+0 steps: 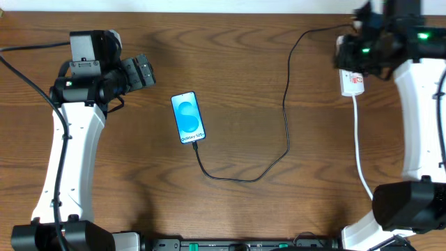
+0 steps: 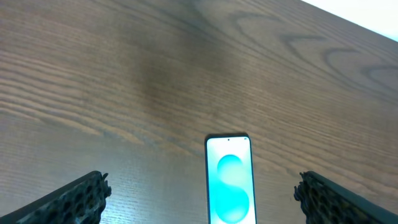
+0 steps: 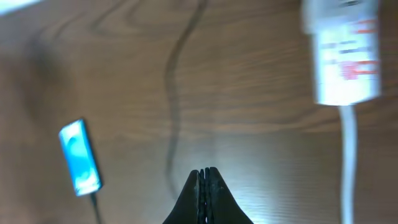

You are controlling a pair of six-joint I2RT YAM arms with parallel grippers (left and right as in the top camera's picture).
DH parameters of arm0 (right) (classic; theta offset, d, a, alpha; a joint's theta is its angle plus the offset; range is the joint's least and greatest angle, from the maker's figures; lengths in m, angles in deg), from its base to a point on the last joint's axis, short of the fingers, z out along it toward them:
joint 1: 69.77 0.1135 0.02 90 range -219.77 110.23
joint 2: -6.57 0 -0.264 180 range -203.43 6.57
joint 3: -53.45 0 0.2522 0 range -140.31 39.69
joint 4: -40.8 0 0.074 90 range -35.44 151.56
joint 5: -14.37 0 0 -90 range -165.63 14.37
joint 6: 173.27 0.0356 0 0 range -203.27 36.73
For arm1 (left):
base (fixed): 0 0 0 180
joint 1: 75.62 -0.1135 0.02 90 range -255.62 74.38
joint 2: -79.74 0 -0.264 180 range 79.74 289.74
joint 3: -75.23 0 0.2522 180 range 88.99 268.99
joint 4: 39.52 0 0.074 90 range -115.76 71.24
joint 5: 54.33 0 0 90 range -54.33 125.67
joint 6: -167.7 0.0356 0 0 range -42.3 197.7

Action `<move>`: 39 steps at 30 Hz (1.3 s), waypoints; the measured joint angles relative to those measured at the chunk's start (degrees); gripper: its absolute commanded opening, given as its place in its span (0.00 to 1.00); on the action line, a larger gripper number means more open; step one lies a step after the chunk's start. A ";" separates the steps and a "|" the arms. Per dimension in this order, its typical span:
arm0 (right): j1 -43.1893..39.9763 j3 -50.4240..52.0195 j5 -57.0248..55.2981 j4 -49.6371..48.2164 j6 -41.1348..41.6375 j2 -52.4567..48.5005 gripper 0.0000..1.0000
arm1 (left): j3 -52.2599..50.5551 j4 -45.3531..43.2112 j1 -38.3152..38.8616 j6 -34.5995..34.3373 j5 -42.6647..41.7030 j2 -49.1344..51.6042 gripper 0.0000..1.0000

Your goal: Plug charger to phone and switch on socket

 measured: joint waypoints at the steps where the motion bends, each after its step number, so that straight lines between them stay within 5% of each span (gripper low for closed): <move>1: -1.25 -0.02 -0.24 -0.35 0.00 -0.39 0.01 | 0.00 0.09 0.00 0.00 0.04 0.00 0.99; 18: -14.84 -0.13 5.27 -11.91 -0.28 -24.37 0.01 | 0.00 0.13 0.00 0.00 0.02 0.00 0.99; 39: -16.65 -0.11 8.07 -32.24 2.58 -34.42 0.01 | 0.00 0.17 0.00 0.00 0.02 0.00 0.99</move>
